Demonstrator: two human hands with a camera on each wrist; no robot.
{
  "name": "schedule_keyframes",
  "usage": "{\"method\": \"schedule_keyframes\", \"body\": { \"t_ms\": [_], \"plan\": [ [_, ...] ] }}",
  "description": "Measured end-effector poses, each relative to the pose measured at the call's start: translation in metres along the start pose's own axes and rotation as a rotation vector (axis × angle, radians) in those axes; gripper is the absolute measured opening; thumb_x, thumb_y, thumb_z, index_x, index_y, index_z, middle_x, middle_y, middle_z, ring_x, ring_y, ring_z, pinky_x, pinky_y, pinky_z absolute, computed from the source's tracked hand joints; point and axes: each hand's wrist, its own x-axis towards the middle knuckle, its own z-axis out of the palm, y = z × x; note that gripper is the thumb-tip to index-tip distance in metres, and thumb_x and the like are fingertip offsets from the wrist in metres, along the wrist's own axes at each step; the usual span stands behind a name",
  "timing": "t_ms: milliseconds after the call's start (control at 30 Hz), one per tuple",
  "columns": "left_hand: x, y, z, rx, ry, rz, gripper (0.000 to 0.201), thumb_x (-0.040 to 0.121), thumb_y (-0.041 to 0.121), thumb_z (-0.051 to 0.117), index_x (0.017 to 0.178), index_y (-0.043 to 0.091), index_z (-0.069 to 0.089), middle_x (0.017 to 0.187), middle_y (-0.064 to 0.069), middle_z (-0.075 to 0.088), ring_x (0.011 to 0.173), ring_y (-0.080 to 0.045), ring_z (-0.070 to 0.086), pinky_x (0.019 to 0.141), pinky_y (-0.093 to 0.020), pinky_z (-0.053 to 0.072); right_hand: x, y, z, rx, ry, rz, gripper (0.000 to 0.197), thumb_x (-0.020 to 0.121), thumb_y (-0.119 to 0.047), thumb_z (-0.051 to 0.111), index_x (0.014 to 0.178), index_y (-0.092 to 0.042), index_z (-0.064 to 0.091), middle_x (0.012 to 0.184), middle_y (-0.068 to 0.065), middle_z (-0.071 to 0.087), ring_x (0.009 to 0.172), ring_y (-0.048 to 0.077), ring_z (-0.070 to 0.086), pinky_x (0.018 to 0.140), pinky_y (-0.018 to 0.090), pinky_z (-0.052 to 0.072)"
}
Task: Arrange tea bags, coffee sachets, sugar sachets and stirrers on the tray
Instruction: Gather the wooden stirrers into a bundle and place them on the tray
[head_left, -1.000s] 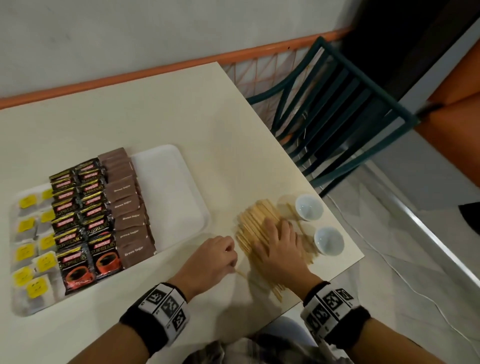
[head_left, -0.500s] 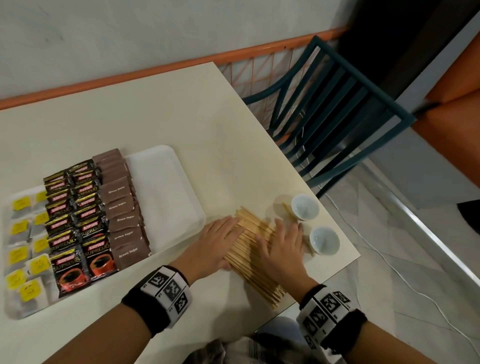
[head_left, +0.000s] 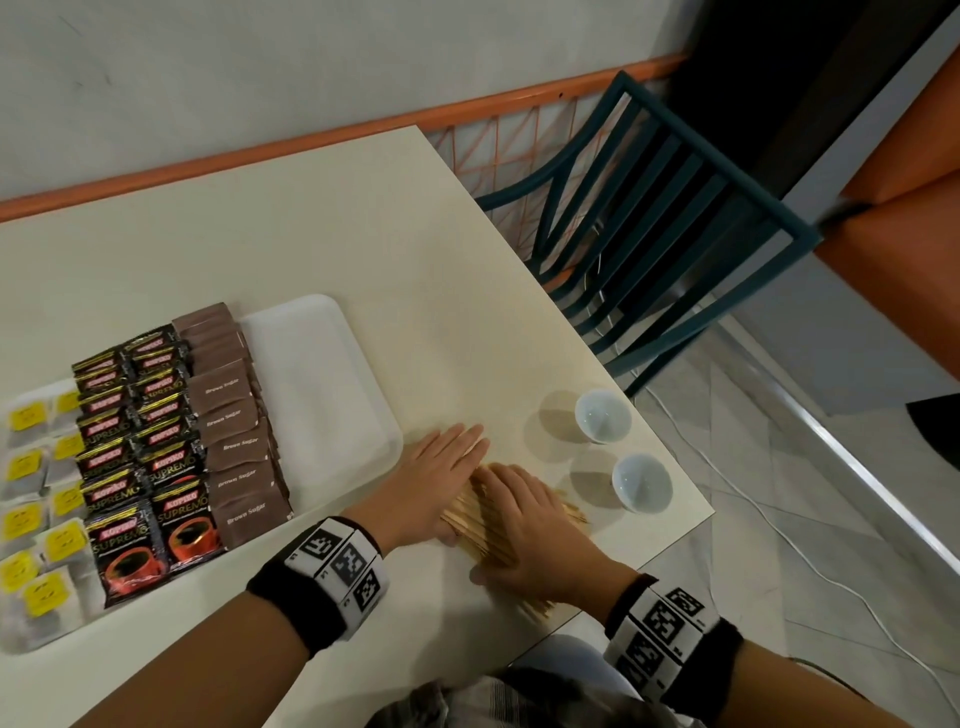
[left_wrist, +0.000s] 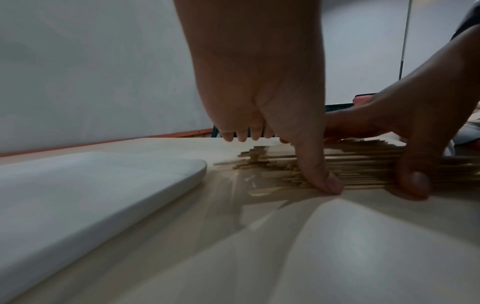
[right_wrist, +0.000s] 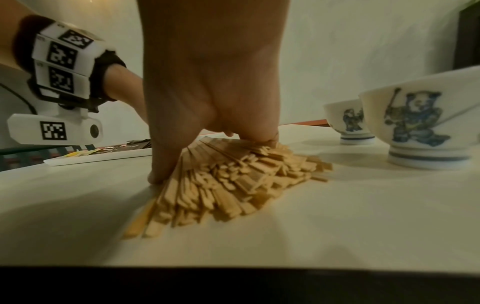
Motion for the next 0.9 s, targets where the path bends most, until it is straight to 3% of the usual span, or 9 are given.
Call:
{"method": "schedule_keyframes", "body": {
  "t_ms": [67,167,267,367,500,700,900],
  "plan": [
    [0.002,0.001,-0.004,0.017,-0.017,0.008,0.101,0.078,0.041,0.066,0.148,0.010,0.000,0.157,-0.008,-0.006,0.145,-0.023,-0.005,0.114,-0.032,-0.008,0.000,0.002,-0.003,0.010,0.013,-0.018,0.099,0.076,-0.054,0.063,0.148,-0.019,0.004,0.153,0.001,0.017,0.141,0.020,0.013,0.113,0.026,0.002],
    [0.001,0.001,-0.004,-0.101,-0.037,-0.004,0.083,0.075,0.037,0.069,0.142,0.011,0.027,0.150,-0.007,0.022,0.137,-0.024,0.023,0.113,-0.034,0.020,0.001,0.004,-0.007,-0.002,0.012,-0.034,0.089,0.082,-0.048,0.060,0.147,-0.017,0.008,0.149,0.002,0.026,0.134,0.019,0.025,0.112,0.030,0.019],
    [-0.001,0.003,-0.004,-0.125,0.041,0.001,0.055,0.079,0.032,0.063,0.127,0.012,0.045,0.126,-0.006,0.044,0.113,-0.022,0.044,0.094,-0.032,0.039,0.004,0.005,-0.010,-0.056,-0.003,-0.019,0.073,0.089,-0.042,0.051,0.146,-0.016,0.014,0.142,0.005,0.034,0.125,0.022,0.035,0.106,0.034,0.028],
    [-0.003,0.010,-0.002,-0.095,0.023,-0.028,0.041,0.083,0.024,0.057,0.121,0.012,0.048,0.118,-0.007,0.050,0.105,-0.023,0.047,0.085,-0.030,0.035,0.011,0.001,-0.016,-0.099,-0.044,-0.030,0.056,0.091,-0.032,0.049,0.140,-0.014,0.028,0.131,0.008,0.043,0.113,0.026,0.044,0.095,0.036,0.036],
    [-0.009,0.019,0.002,-0.078,-0.028,-0.090,0.042,0.083,0.022,0.059,0.121,0.011,0.045,0.121,-0.008,0.053,0.106,-0.025,0.050,0.086,-0.031,0.036,0.019,-0.007,-0.019,-0.123,-0.104,-0.031,0.041,0.085,-0.025,0.054,0.123,-0.011,0.043,0.118,0.010,0.052,0.100,0.027,0.050,0.082,0.034,0.040],
    [-0.018,0.027,0.003,-0.101,-0.010,-0.136,0.046,0.083,0.018,0.060,0.125,0.009,0.042,0.126,-0.011,0.050,0.108,-0.027,0.051,0.088,-0.033,0.037,0.030,-0.019,-0.018,-0.151,-0.136,-0.006,0.040,0.081,-0.031,0.059,0.113,-0.010,0.048,0.112,0.010,0.057,0.095,0.029,0.057,0.081,0.037,0.048],
    [-0.025,0.032,0.007,0.005,-0.024,-0.203,0.041,0.085,0.011,0.051,0.124,0.009,0.039,0.123,-0.011,0.053,0.104,-0.029,0.052,0.084,-0.035,0.036,0.031,-0.019,-0.013,-0.175,-0.116,-0.060,0.037,0.082,-0.030,0.058,0.111,-0.009,0.047,0.112,0.011,0.054,0.097,0.028,0.050,0.080,0.035,0.041]
  ]
}}
